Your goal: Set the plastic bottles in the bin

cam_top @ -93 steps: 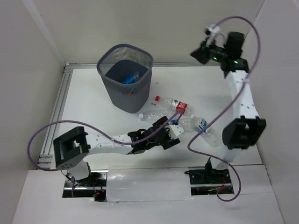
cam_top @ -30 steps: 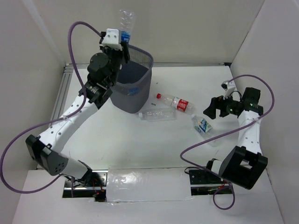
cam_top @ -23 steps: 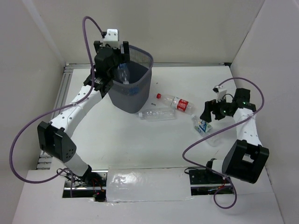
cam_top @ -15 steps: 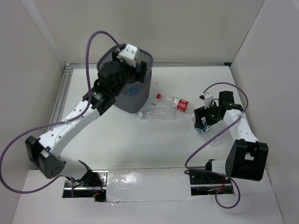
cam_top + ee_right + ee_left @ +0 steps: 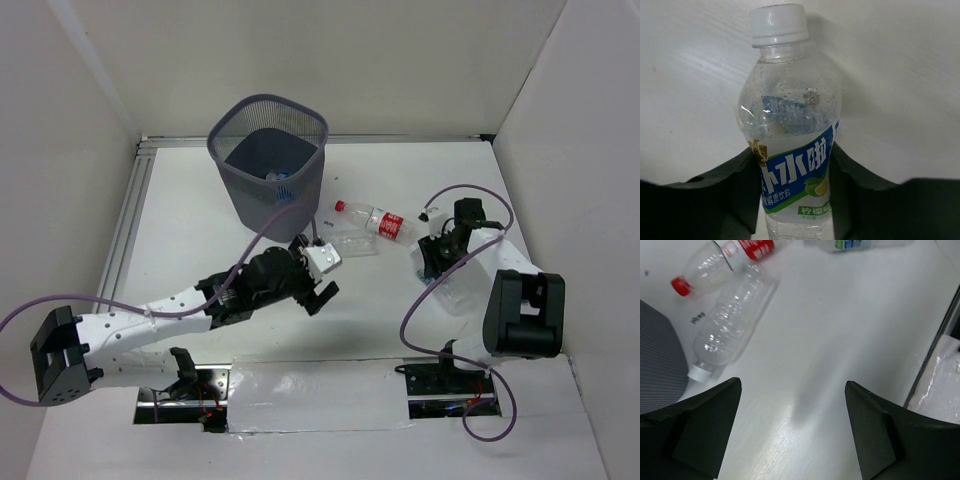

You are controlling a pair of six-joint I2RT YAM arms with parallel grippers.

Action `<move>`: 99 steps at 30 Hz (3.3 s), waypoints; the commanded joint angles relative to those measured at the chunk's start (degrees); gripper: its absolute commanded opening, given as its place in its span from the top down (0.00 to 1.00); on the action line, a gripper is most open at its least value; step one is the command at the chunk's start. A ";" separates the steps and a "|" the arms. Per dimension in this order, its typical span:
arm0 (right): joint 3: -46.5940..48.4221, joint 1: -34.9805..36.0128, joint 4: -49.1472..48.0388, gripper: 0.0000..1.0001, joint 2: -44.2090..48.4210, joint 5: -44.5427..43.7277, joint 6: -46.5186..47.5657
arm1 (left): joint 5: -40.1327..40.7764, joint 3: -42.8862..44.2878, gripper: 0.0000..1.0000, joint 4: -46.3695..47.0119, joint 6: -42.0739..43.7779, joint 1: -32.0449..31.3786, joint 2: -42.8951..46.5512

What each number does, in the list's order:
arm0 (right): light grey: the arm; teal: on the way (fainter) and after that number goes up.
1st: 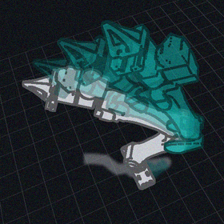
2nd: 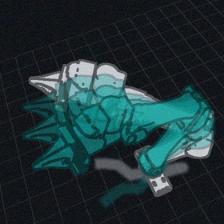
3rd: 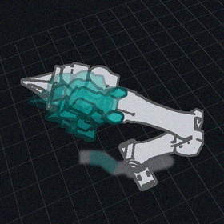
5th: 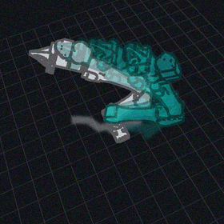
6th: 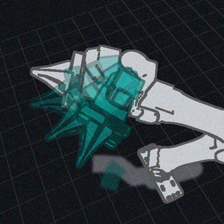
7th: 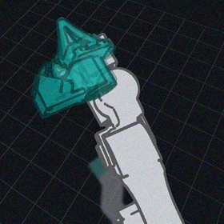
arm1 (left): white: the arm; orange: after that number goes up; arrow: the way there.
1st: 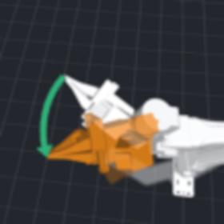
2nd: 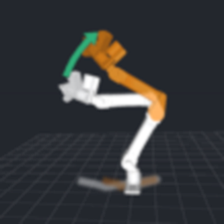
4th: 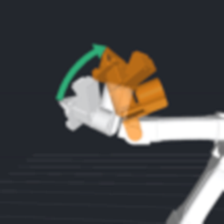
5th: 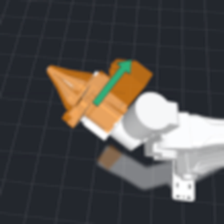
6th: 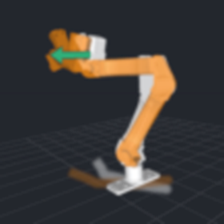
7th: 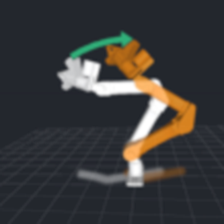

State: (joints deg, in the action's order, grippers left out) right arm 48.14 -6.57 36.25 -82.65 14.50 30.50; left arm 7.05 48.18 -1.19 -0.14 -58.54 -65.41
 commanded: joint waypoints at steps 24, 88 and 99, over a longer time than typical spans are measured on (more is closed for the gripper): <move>64.51 35.64 -37.30 0.63 -17.00 24.79 -16.61 | 8.42 -8.28 0.05 6.55 -4.16 -11.15 -6.14; 21.21 -4.34 -14.01 0.05 -1.63 27.78 -7.22 | 5.17 35.56 0.96 18.58 -5.29 25.38 -13.16; 26.46 5.59 -14.99 0.00 -10.57 22.68 -0.80 | 7.72 40.06 0.00 15.96 -12.33 37.35 -25.56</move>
State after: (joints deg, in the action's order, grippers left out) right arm 69.49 -3.16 23.70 -89.80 39.51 25.69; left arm 13.56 88.12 14.09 -9.15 -22.46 -90.15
